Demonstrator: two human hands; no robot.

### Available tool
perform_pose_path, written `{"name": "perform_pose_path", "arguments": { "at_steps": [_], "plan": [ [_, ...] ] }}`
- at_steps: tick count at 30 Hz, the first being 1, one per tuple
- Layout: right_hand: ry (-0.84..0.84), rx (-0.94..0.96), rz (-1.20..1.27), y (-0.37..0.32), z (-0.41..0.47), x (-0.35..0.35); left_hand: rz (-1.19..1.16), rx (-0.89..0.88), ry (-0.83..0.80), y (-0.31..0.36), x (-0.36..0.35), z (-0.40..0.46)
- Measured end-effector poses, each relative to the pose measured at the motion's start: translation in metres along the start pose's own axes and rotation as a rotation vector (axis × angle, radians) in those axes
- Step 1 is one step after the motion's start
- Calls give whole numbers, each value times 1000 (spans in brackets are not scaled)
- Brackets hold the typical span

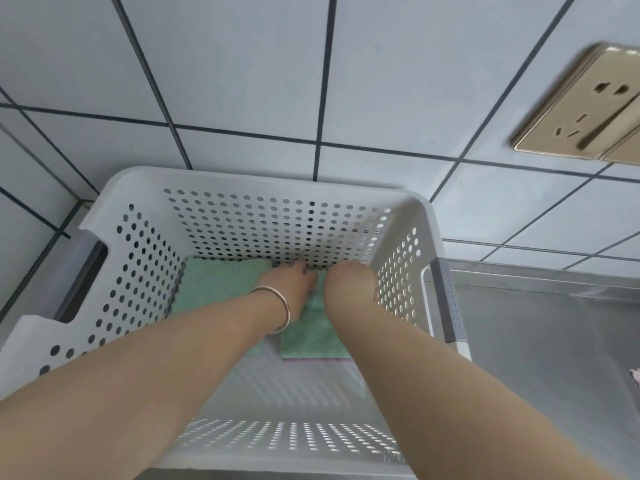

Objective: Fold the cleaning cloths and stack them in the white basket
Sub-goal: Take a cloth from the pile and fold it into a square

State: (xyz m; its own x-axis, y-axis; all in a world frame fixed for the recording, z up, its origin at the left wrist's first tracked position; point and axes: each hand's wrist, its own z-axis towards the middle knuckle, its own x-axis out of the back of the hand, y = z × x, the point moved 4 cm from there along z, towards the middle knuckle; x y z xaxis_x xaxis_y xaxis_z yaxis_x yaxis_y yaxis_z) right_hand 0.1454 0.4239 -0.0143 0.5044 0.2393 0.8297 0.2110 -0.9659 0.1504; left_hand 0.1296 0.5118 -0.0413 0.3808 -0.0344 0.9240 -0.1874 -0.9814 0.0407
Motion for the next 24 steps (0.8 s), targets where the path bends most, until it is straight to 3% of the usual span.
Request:
{"name": "perform_pose_path", "arguments": {
  "at_steps": [3, 7, 10, 14, 20, 24],
  "plan": [
    [41, 0, 94, -3, 7, -7, -28, 13, -29, -1, -2, 0],
    [-67, -194, 161, 21, 14, -23, -31, 17, -80, 2, -6, -1],
    [-146, -161, 141, 23, 14, -25, -37, 40, -175, 1, 0, 0],
    [-63, -51, 146, 18, -3, 10, -119, 86, -230, 10, 32, -4],
    [225, 142, 280, 46, -94, 82, -13, 51, 95, 60, 132, -64],
    [784, 203, 535, 106, -172, 88, -114, -17, 535, 114, 181, -126]
  ]
}}
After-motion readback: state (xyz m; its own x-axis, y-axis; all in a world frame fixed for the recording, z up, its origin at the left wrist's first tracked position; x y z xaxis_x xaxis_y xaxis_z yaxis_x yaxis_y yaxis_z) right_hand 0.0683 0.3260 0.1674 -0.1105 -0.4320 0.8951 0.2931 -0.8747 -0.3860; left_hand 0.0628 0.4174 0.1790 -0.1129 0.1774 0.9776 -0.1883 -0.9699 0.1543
